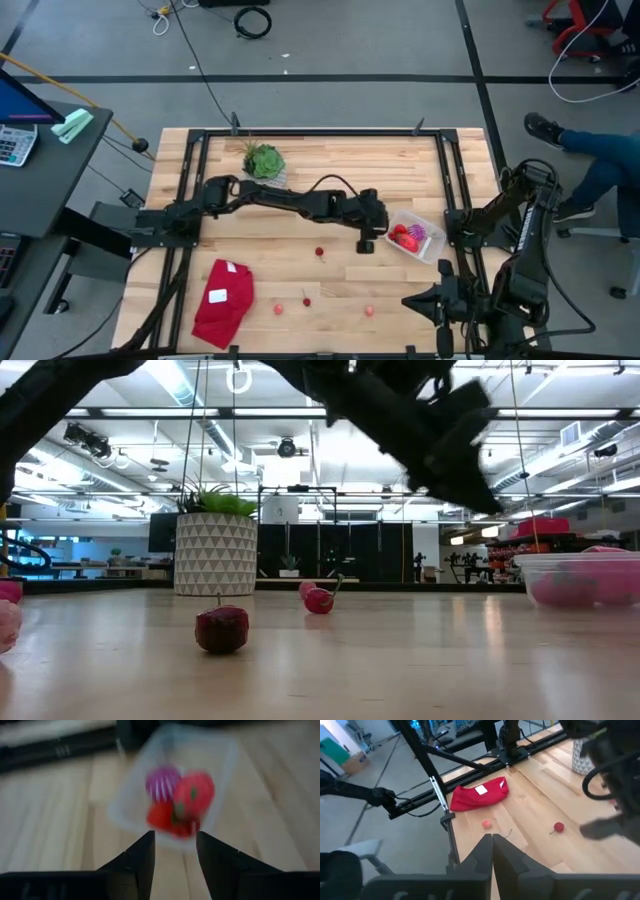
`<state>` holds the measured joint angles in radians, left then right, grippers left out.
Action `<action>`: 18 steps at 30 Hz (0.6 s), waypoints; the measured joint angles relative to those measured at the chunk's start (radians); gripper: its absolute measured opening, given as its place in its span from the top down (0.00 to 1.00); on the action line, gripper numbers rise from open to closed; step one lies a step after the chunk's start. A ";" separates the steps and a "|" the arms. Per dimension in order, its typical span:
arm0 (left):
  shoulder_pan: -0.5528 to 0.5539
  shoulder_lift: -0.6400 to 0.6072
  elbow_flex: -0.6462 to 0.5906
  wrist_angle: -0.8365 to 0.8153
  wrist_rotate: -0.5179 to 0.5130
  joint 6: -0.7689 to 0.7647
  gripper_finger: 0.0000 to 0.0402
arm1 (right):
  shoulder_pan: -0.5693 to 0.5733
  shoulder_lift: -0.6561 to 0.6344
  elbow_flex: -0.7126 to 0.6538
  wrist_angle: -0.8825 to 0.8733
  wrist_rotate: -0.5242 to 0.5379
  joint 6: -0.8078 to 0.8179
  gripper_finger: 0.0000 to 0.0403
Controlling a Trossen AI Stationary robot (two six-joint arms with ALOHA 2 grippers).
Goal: Pick and placing Produce into tupperware
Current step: Put the top pink peach into the transparent bin
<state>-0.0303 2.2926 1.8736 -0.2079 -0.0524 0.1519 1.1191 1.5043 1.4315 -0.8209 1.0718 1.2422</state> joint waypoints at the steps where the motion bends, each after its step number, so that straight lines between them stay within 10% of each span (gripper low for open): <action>1: 0.007 -0.008 0.000 -0.065 0.001 0.010 0.63 | 0.000 0.000 0.000 0.001 0.000 0.017 0.96; 18: 0.157 -0.100 -0.002 -0.562 0.086 0.081 0.74 | 0.000 0.036 0.000 0.007 0.000 0.148 0.96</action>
<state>0.1268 2.1928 1.8719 -0.7697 0.0333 0.2329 1.1194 1.5406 1.4315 -0.8143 1.0722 1.3905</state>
